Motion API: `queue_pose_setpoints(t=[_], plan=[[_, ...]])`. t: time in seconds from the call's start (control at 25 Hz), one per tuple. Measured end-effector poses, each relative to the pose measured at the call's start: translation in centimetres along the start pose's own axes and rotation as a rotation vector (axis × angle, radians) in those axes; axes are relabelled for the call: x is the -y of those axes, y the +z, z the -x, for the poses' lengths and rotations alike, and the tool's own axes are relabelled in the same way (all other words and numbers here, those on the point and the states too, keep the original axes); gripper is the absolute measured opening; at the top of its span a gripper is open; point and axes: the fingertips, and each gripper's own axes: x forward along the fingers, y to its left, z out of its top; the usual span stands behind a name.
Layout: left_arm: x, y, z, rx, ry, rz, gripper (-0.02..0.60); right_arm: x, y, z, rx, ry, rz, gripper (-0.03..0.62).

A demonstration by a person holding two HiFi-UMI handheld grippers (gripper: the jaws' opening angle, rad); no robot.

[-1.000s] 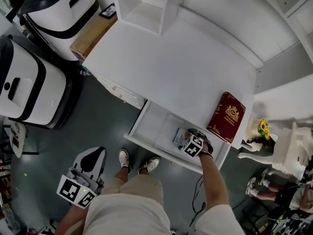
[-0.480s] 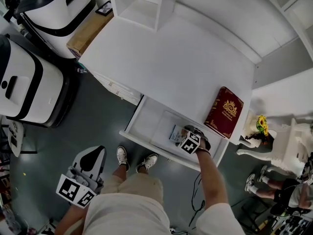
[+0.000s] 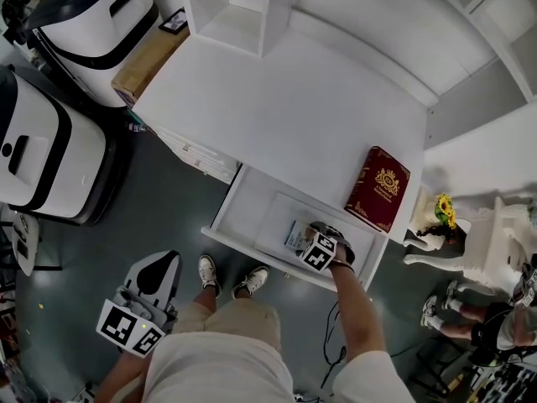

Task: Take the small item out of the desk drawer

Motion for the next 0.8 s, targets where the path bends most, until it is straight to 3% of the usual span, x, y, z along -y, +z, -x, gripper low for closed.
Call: queue_pose_setpoints(t=[0.4, 0.8], plan=[[-0.2, 0.6, 0.3, 0.023, -0.031, 0.008, 0.015, 0.2, -0.4, 1.8, 0.041, -0.052, -0.166, 0.433], [0.7, 1.8, -0.6, 0.052, -0.12, 0.005, 0.015, 0.2, 1.9, 5.9, 0.182, -0.134, -0.333, 0.434]])
